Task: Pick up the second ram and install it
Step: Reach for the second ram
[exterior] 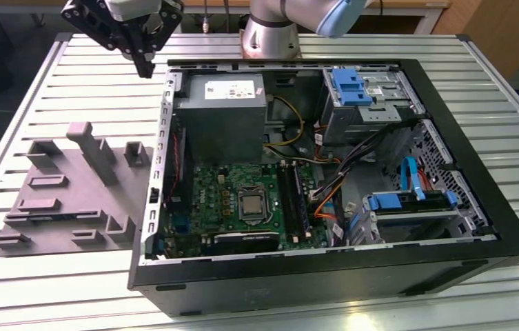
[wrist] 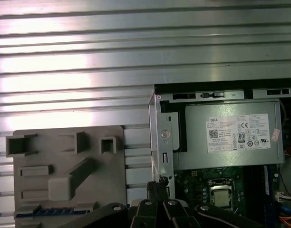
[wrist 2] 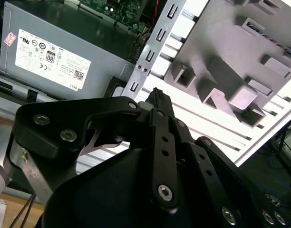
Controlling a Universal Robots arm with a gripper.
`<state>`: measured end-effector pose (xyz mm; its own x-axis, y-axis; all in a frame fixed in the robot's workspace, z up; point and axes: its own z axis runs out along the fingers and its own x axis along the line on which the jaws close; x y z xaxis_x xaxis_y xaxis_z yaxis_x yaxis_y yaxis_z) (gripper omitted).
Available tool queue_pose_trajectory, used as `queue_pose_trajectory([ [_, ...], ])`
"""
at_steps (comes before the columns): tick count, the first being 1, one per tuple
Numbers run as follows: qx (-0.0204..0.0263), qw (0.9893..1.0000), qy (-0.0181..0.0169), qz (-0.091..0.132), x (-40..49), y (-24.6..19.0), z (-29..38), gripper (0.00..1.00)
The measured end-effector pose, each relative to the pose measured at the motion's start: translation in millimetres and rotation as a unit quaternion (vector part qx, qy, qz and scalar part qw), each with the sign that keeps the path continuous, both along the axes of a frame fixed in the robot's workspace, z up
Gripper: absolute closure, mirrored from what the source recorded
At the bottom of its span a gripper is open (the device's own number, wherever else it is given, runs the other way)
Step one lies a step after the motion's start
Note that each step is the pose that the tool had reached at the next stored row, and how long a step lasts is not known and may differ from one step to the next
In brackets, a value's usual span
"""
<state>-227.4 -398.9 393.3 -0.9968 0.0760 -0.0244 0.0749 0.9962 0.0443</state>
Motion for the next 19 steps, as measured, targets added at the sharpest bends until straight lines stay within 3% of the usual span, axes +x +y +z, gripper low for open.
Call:
queue_pose_trajectory([
  [19, 0.0000, 1.0000, 0.0000, 0.000, -5.1, 0.0, 0.0, 0.89],
])
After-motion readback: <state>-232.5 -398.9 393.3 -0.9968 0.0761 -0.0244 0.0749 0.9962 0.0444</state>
